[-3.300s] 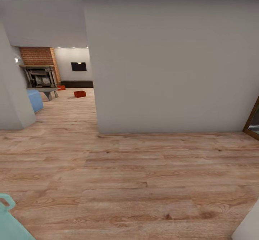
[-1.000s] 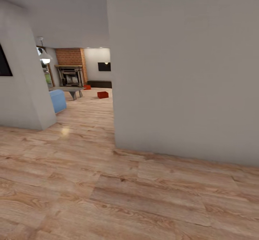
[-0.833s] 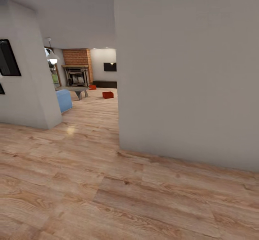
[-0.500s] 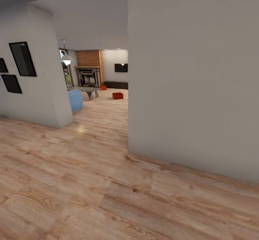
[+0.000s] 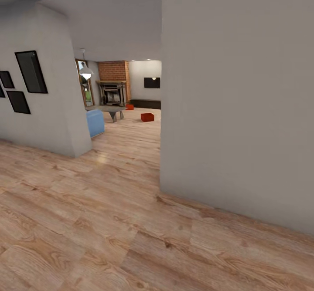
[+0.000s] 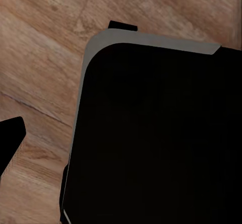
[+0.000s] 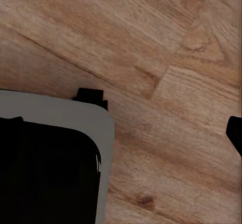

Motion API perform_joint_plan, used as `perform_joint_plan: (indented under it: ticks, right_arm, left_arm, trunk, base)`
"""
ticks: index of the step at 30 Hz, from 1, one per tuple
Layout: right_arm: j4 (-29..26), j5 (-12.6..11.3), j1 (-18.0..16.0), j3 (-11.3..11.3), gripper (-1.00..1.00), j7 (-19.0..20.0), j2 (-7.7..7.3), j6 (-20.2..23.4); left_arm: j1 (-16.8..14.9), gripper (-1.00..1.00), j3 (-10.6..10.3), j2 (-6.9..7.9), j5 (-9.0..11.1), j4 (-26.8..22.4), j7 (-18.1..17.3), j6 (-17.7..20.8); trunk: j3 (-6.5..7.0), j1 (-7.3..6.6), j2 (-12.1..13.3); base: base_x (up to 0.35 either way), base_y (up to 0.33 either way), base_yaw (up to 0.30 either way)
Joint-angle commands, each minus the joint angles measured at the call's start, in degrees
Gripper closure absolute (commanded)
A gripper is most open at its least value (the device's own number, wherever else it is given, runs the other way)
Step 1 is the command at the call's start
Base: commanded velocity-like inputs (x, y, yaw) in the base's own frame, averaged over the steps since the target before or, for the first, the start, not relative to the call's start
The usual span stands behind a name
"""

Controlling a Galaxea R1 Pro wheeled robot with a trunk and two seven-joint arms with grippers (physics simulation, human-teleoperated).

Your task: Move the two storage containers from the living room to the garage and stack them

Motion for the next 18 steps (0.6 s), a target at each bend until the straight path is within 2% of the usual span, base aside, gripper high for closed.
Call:
perform_joint_plan:
  ticks: [1,18]
  right_arm:
    - [0.2,-0.6,-0.1,0.5,-1.0,0.3,0.0,-0.3]
    - [0.2,-0.7,-0.1,0.6,-1.0,0.3,0.06,0.3]
  left_arm:
    - [0.0,-1.0,0.0,0.0,0.3,-0.1,0.0,0.0]
    - [0.0,-1.0,0.0,0.0,0.3,-0.1,0.0,0.2]
  trunk:
    - [-0.05,0.03,0.0]
    - [-0.05,0.03,0.0]
  base:
    - [0.323,0.0,0.001]
    - [0.323,0.0,0.0]
